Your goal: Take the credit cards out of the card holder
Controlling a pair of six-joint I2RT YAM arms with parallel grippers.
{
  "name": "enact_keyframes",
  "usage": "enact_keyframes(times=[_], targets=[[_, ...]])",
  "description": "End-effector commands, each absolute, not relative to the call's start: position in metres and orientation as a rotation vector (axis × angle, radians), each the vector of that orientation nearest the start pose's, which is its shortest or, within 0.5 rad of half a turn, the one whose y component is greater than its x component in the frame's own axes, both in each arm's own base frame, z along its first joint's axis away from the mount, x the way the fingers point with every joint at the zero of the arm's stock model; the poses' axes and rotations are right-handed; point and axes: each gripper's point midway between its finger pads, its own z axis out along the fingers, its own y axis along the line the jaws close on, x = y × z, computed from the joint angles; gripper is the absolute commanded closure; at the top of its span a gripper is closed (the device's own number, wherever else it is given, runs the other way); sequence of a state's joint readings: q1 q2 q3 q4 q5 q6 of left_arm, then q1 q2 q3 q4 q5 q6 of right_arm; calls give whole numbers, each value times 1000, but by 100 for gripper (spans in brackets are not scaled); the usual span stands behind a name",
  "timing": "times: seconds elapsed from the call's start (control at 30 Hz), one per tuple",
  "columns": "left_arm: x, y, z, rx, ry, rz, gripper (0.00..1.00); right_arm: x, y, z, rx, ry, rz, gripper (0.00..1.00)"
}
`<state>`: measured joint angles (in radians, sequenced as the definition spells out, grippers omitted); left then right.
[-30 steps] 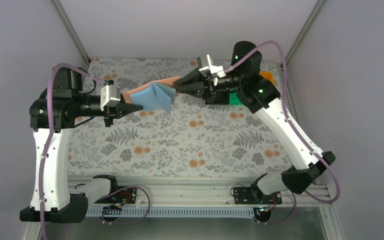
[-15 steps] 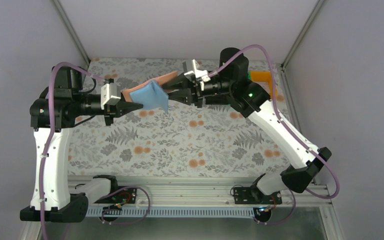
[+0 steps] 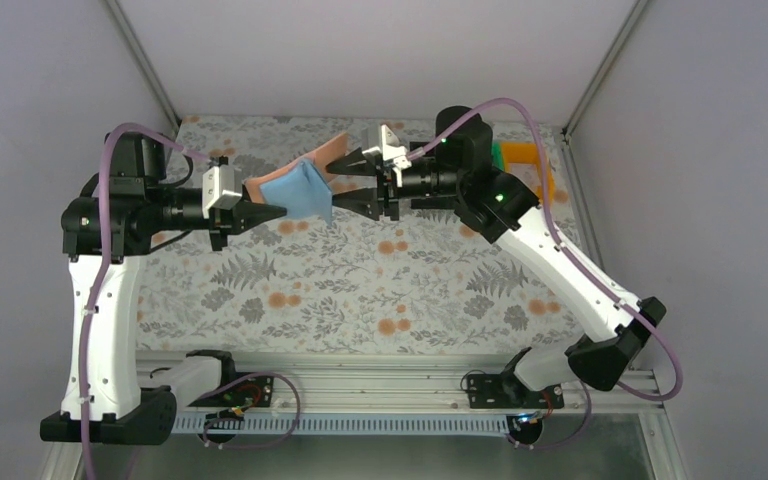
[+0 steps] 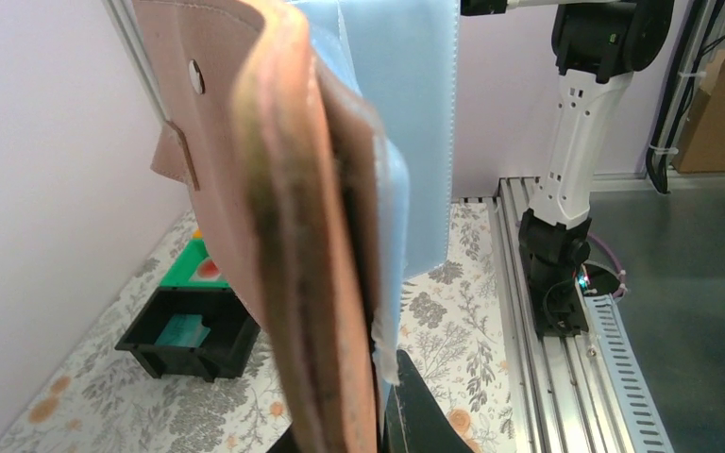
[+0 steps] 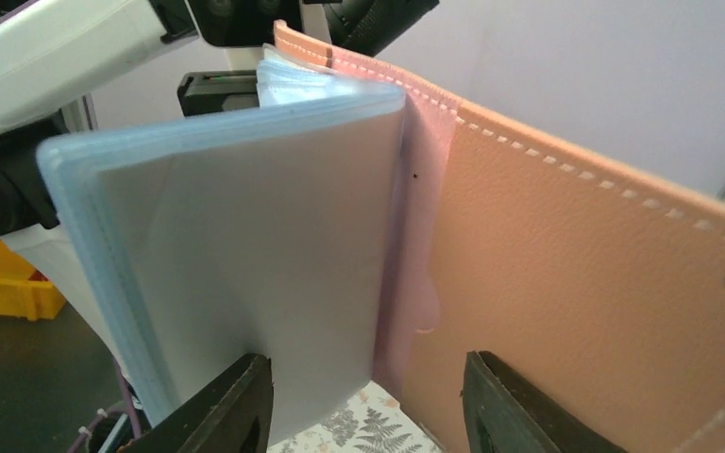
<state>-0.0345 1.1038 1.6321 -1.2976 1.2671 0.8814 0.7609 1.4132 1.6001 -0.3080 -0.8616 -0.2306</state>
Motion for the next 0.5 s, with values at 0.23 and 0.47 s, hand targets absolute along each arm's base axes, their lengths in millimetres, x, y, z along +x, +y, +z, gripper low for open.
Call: enact_keyframes(times=[0.23, 0.47], targets=[[163, -169, 446, 1302, 1296, -857, 98, 178, 352, 446, -1438, 1134, 1040, 37], [163, -169, 446, 1295, 1302, -852, 98, 154, 350, 461, -1498, 1004, 1149, 56]])
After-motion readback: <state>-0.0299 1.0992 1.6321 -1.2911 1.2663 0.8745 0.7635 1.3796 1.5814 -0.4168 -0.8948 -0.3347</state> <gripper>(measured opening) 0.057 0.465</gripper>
